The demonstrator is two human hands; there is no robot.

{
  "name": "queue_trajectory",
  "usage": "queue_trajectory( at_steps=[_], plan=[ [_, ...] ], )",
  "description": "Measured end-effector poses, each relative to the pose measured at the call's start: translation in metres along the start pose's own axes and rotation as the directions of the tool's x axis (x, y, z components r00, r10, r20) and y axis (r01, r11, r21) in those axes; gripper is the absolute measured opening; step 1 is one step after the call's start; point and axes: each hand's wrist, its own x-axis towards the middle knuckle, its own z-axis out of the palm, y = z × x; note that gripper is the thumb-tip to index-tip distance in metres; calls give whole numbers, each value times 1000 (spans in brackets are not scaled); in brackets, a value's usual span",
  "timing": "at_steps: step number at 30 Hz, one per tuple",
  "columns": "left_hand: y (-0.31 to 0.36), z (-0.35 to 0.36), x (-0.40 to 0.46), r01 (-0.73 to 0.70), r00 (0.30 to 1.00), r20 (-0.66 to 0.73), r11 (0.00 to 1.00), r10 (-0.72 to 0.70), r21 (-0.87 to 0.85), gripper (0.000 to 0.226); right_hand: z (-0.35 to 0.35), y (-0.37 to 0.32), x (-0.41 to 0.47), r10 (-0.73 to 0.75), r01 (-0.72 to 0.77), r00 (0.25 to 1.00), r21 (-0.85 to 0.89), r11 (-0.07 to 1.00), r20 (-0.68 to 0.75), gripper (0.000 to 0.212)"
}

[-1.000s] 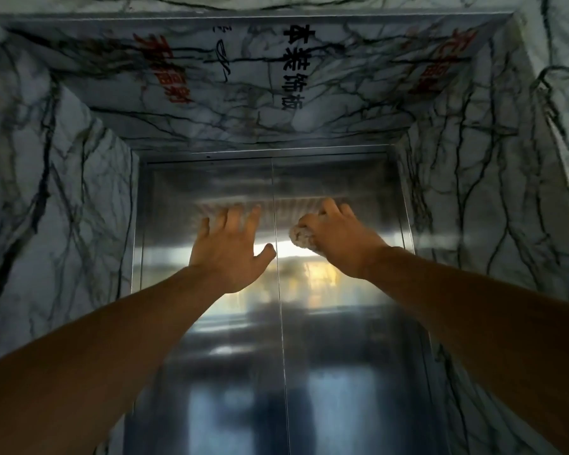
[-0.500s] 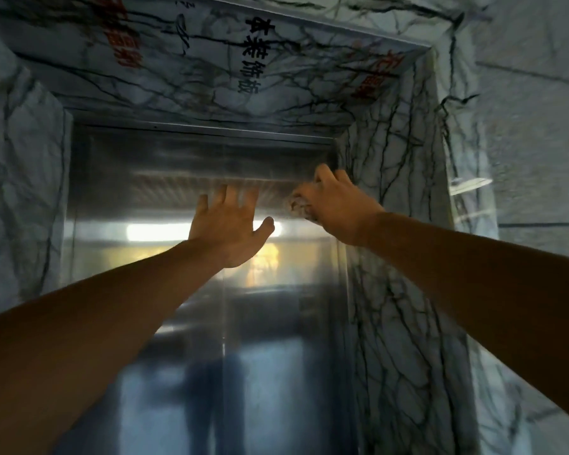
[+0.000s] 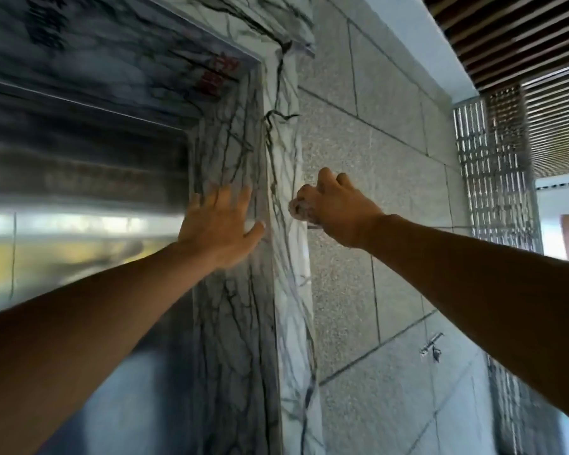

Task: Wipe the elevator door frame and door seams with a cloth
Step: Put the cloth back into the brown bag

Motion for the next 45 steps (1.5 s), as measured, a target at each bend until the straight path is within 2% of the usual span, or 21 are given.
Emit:
queue_trajectory(
  at_steps=[4, 9, 15, 18, 24, 30, 35, 38, 41, 45],
  plan=[
    [85, 37, 7, 3, 999, 35, 1000, -3, -1, 75, 41, 54, -36, 2, -2, 998, 6, 1000, 64, 51],
    [179, 108, -10, -7, 983, 184, 1000, 9, -9, 74, 126, 95, -97, 34, -52, 983, 95, 994, 181, 53],
    [253, 226, -86, -22, 918, 395, 999, 32, -30, 73, 257, 80, -200, -58, -25, 941, 239, 971, 332, 45],
    [271, 277, -134, 17, 894, 448, 998, 13, -62, 72, 315, 62, -256, -92, -33, 913, 297, 954, 397, 44],
    [302, 395, -273, 159, 781, 624, 978, -39, -138, 67, 431, 3, -397, -174, -87, 782, 380, 921, 599, 42],
    [316, 484, -383, 48, 679, 728, 984, 94, -172, 67, 523, -54, -506, -256, -112, 682, 444, 889, 685, 28],
    [331, 547, -442, 49, 604, 782, 972, 156, -231, 67, 604, -100, -582, -271, -130, 564, 408, 904, 780, 30],
    [335, 578, -469, 16, 583, 769, 942, 263, -334, 69, 639, -124, -617, -293, -130, 487, 400, 907, 823, 35],
    [335, 600, -496, -75, 565, 725, 900, 394, -430, 65, 664, -147, -647, -311, -157, 425, 407, 900, 850, 39],
    [339, 645, -559, -151, 448, 712, 831, 541, -536, 58, 705, -183, -706, -326, -230, 326, 410, 883, 887, 34]
  ],
)
